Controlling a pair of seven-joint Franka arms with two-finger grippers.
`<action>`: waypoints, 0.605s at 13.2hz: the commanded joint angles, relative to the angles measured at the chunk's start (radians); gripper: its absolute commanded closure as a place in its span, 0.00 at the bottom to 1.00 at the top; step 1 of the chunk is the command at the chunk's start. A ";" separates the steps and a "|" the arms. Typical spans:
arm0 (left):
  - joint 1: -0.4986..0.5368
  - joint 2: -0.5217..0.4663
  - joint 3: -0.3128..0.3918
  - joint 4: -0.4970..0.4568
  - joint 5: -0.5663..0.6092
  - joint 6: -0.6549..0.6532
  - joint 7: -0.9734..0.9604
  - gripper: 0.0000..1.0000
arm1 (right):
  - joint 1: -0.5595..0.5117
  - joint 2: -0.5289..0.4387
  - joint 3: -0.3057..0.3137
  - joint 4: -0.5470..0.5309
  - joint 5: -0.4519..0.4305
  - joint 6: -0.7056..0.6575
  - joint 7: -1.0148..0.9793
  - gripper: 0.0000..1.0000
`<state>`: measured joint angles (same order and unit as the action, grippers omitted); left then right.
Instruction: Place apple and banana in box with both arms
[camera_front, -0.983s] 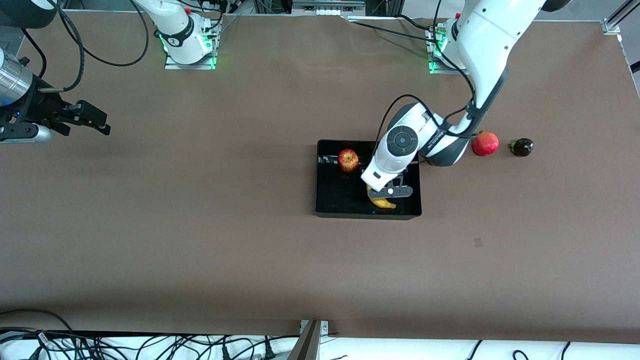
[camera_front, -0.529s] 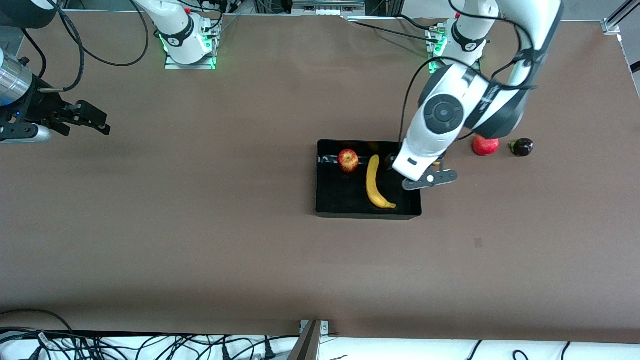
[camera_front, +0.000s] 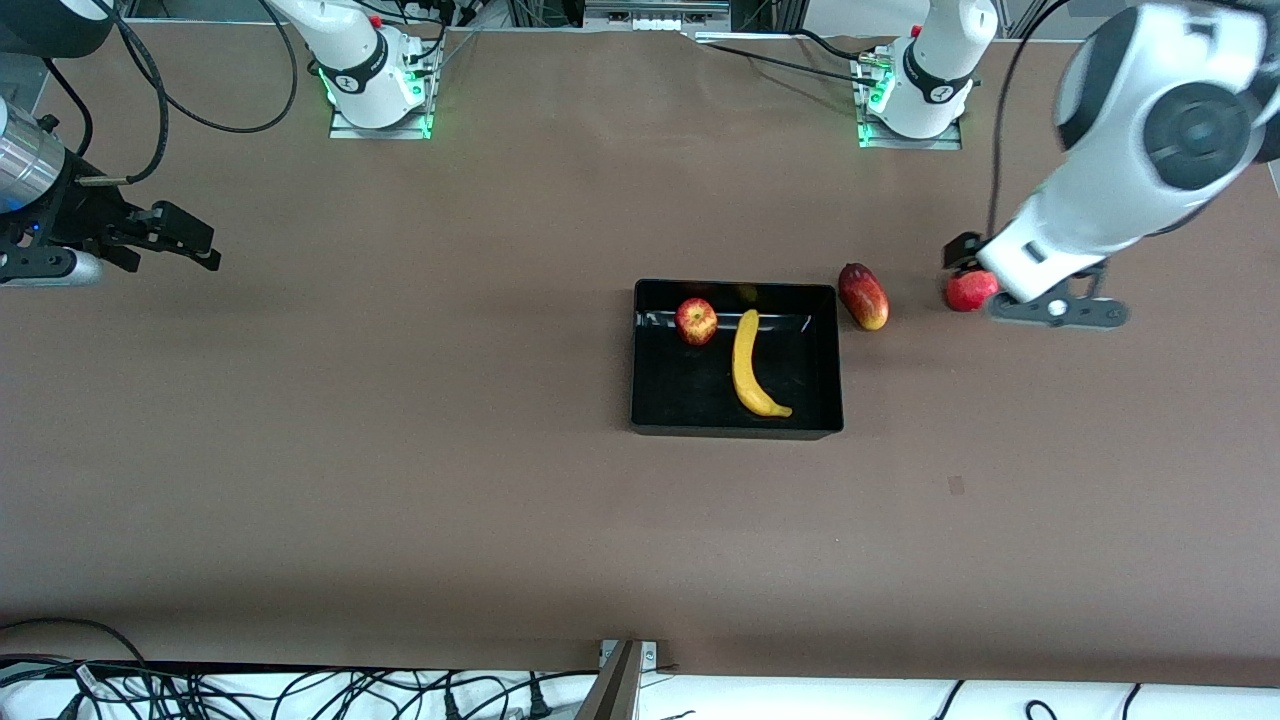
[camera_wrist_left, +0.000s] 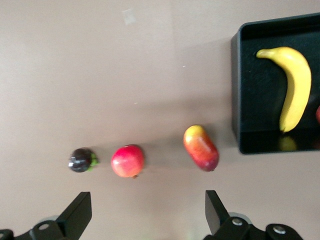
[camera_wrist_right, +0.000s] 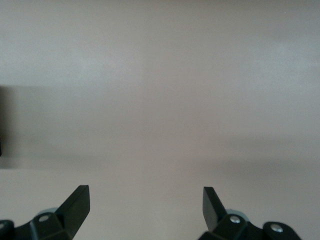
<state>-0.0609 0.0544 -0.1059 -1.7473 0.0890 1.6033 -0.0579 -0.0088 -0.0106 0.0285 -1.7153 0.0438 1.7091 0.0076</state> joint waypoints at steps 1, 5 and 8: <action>-0.002 -0.080 0.080 -0.024 -0.045 -0.052 0.134 0.00 | -0.008 0.006 0.007 0.016 -0.012 -0.009 0.006 0.00; -0.002 -0.148 0.181 0.000 -0.046 -0.046 0.170 0.00 | -0.008 0.006 0.007 0.016 -0.010 -0.005 0.006 0.00; -0.002 -0.140 0.193 0.049 -0.046 -0.017 0.168 0.00 | -0.008 0.006 0.007 0.016 -0.012 -0.003 0.000 0.00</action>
